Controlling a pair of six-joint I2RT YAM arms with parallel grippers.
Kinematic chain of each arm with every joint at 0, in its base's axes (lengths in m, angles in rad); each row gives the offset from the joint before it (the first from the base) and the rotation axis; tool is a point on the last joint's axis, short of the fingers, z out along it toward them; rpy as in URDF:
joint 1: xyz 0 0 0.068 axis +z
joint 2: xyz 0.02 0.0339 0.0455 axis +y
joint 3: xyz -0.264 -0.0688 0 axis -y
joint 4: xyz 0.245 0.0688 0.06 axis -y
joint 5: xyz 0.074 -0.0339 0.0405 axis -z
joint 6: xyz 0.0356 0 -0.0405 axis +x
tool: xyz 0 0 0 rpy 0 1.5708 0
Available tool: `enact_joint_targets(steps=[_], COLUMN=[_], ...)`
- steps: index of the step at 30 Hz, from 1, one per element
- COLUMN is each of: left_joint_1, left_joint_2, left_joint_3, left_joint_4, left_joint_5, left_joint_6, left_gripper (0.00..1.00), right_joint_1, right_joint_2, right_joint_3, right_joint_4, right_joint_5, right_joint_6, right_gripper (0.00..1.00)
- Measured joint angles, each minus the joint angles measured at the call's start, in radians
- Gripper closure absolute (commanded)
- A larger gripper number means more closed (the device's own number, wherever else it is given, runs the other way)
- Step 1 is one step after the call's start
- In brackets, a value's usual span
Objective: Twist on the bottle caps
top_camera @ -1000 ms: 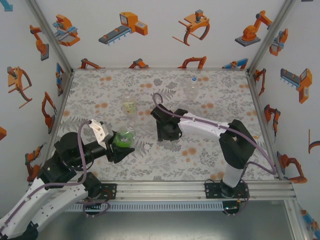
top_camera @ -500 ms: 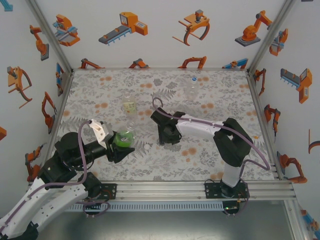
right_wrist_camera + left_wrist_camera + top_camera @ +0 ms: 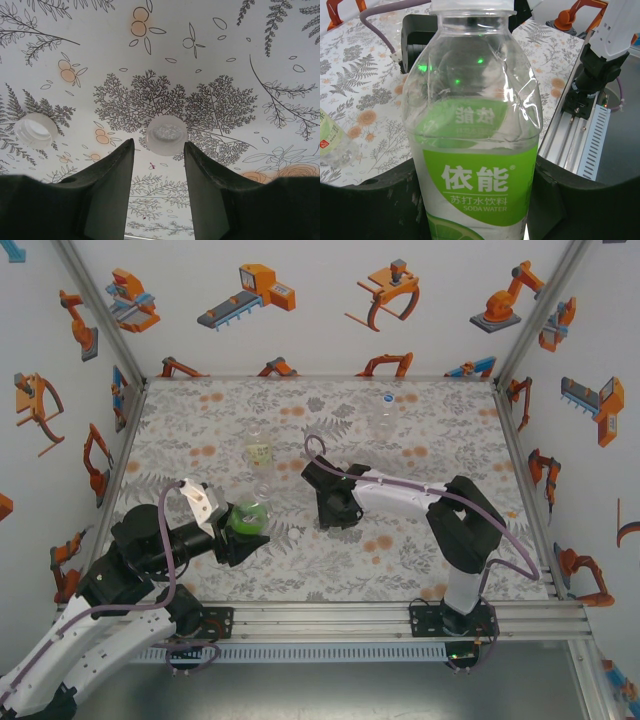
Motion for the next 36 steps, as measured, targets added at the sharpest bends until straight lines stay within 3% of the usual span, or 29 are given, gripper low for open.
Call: enact_joint_targets(steps=[36], left_joint_1=[0.000], left_joint_2=[-0.005], left_joint_3=[0.000], left_joint_4=[0.000], left_joint_5=[-0.014], left_joint_6=[-0.002], left_gripper=[1.00], right_joint_1=[0.000], right_joint_2=[0.000], right_joint_3=[0.003], right_joint_4=[-0.004], right_joint_5=[0.004], right_joint_6=[-0.003], right_gripper=[0.60])
